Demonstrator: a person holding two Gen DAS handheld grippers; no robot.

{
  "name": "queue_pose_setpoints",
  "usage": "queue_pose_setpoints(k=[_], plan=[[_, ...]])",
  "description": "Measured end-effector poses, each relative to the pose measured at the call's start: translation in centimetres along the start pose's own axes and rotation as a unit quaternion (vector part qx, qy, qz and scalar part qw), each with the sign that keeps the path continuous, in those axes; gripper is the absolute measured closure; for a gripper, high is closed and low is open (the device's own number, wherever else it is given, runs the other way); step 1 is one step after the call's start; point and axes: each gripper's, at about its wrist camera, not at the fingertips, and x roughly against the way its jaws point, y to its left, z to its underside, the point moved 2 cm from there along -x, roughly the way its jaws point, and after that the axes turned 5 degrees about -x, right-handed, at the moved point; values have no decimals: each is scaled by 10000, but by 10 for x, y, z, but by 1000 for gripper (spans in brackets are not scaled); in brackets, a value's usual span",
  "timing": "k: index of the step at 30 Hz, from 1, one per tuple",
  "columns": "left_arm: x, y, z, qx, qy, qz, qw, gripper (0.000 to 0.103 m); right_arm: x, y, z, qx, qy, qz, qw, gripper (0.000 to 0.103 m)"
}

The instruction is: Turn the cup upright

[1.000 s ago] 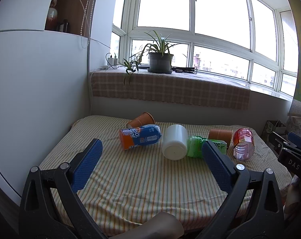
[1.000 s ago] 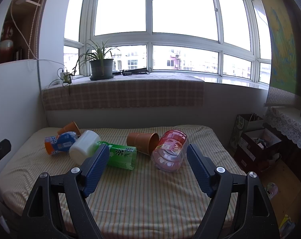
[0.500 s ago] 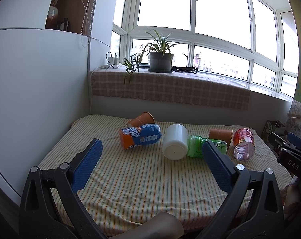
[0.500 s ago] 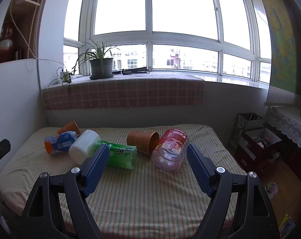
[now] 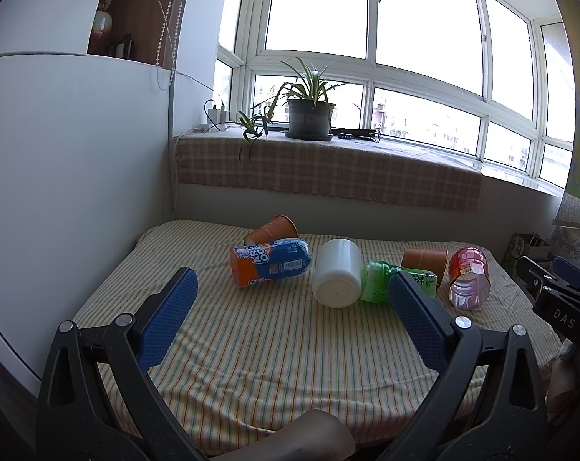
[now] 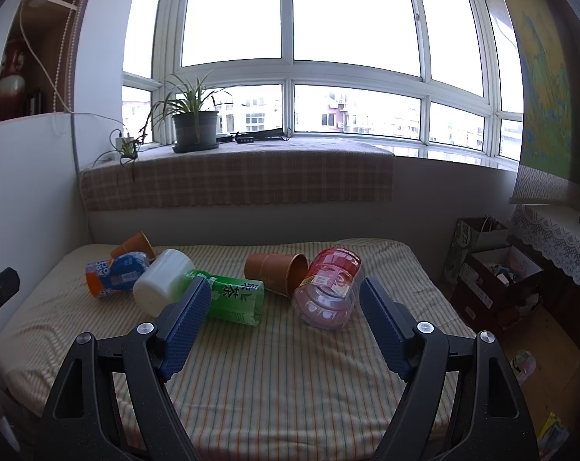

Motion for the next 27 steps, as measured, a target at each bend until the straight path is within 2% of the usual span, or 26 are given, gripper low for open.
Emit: queue_pose_setpoints(k=[15, 21, 27], plan=[[-6, 1, 5, 39, 109, 5, 9999, 1, -9, 11, 0, 104, 104, 38, 9999, 24], [-19, 16, 2, 95, 296, 14, 9995, 1, -25, 30, 2, 297, 419, -70, 9987, 24], [-38, 29, -5, -129, 452, -18, 9989, 1, -40, 47, 7, 471, 731, -164, 9961, 24]])
